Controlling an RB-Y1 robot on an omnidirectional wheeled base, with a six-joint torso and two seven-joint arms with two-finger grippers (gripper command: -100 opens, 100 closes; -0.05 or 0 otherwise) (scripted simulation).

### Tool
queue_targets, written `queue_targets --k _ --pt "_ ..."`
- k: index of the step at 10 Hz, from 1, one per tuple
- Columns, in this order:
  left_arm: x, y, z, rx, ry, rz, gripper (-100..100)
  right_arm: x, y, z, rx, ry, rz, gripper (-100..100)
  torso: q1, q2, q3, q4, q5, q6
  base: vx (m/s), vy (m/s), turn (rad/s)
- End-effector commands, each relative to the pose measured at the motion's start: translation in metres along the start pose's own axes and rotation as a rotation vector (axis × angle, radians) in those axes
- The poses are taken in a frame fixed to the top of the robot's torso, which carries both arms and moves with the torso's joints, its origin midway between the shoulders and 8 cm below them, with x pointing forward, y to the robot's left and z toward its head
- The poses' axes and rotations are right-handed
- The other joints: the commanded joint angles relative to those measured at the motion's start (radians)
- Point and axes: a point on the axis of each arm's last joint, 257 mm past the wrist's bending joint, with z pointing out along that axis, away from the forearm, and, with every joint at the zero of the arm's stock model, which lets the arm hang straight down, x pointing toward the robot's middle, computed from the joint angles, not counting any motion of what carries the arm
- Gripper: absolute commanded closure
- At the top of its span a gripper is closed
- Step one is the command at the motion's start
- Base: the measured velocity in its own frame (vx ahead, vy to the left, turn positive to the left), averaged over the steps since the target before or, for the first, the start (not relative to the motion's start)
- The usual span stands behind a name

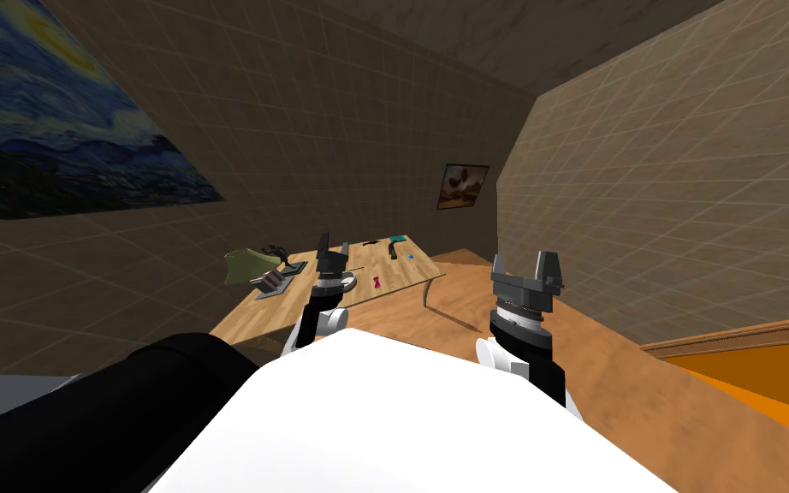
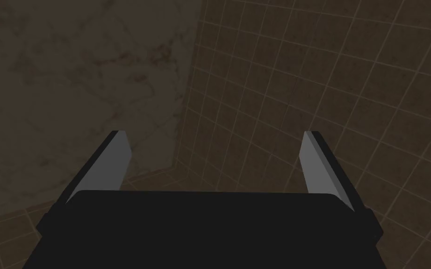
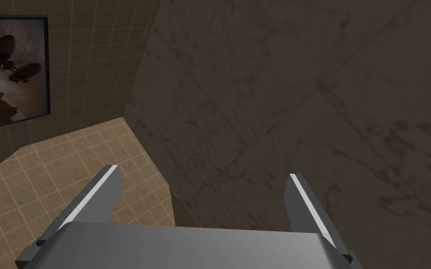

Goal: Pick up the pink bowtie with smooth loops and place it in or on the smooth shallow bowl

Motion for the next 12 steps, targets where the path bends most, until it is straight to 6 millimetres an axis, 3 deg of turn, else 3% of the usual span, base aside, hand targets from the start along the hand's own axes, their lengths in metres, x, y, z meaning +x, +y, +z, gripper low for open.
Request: queue_targets --k 1,4,7,8,12 --pt "0.002 0.007 0.0 -0.021 0.022 0.008 -100 0.0 0.0 0.0 0.0 0.0 0.0 0 0.0 0.0 0.0 0.0 0.0 0.0 -0.005 0.01 -0.057" --pt "0.004 0.037 -0.003 -0.105 0.067 0.029 -100 0.0 0.0 0.0 0.0 0.0 0.0 0 0.002 0.001 0.001 0.0 0.001 0.0 -0.019 0.034 -0.11" --pt "-0.001 0.08 -0.01 -0.23 0.103 0.055 -100 0.0 0.0 0.0 0.0 0.0 0.0 0 0.005 0.002 0.001 0.0 0.001 0.0 -0.038 0.063 -0.168" --pt "-0.001 0.082 -0.011 -0.239 0.103 0.055 -100 0.0 0.0 0.0 0.0 0.0 0.0 0 0.005 0.002 0.001 0.0 0.001 0.0 -0.035 0.05 -0.063" --pt "-0.013 0.134 -0.025 -0.399 0.132 0.088 -100 0.0 0.0 0.0 0.0 0.0 0.0 0 0.005 0.002 0.001 0.0 0.001 0.0 -0.039 0.052 -0.159"
